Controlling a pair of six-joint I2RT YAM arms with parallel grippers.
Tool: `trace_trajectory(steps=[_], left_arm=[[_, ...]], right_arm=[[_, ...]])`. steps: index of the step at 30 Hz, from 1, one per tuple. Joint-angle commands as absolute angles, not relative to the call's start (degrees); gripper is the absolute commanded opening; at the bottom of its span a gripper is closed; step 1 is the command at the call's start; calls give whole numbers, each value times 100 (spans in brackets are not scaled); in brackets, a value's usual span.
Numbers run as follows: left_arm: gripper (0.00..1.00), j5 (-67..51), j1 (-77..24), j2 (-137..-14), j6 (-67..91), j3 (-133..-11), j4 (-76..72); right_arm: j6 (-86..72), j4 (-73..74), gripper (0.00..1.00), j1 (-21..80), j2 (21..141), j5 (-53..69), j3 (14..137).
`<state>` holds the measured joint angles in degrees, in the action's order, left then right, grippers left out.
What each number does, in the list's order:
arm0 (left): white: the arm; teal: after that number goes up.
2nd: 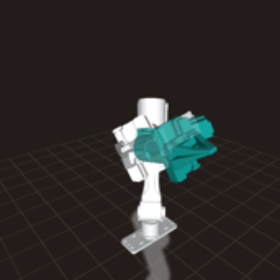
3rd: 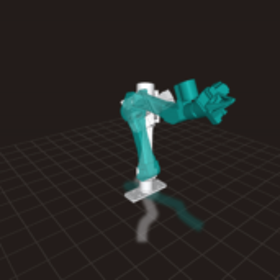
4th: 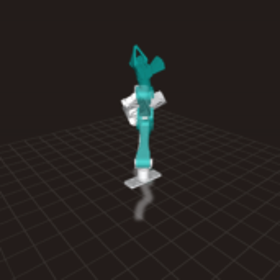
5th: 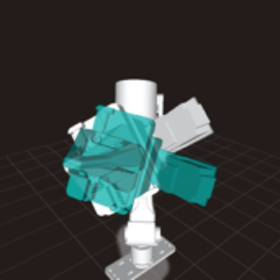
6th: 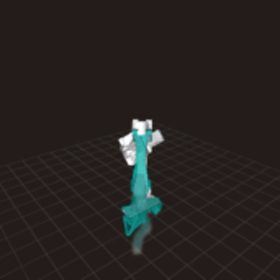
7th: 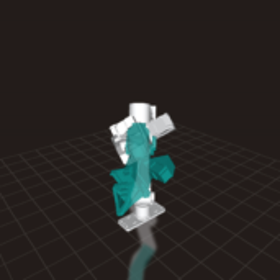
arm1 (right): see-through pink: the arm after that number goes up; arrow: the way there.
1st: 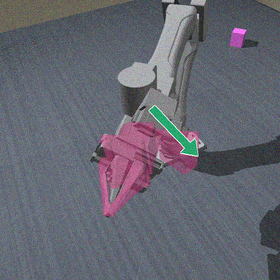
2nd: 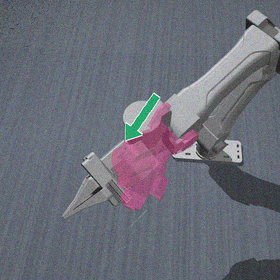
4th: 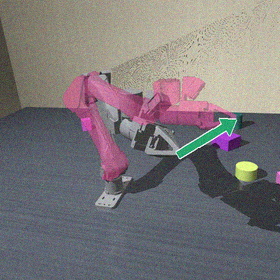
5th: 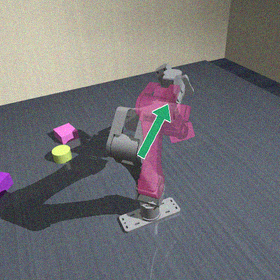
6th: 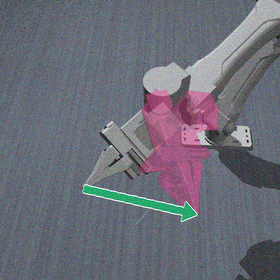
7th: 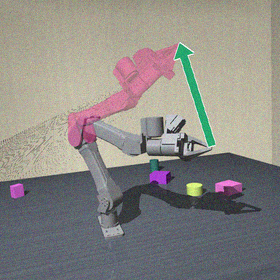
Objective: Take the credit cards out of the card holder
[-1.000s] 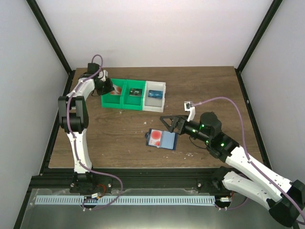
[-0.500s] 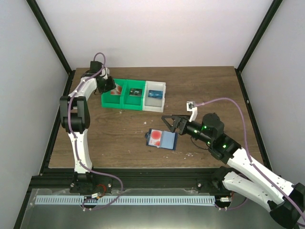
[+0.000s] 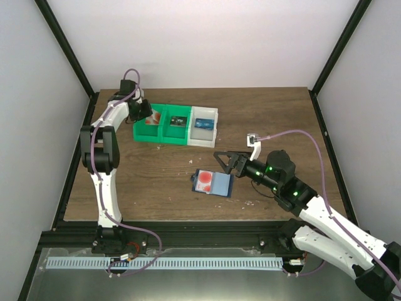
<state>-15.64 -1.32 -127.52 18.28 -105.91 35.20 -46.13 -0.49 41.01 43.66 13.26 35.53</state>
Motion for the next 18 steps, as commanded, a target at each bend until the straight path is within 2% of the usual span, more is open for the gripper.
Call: trace_trajectory(steps=[1, 9, 18], left_arm=[[24, -1519, -167, -12973, 1946, -10834, 3476], [34, -1388, -176, -12915, 1978, -10990, 3573], [44, -1301, -182, -12338, 2148, -10442, 3072]], right_arm=[[-4590, -171, 100, 4122, 4258, 1146, 3573], [-4521, -125, 100, 4122, 4084, 1106, 3518], [-4465, 217, 100, 4126, 4148, 924, 3623]])
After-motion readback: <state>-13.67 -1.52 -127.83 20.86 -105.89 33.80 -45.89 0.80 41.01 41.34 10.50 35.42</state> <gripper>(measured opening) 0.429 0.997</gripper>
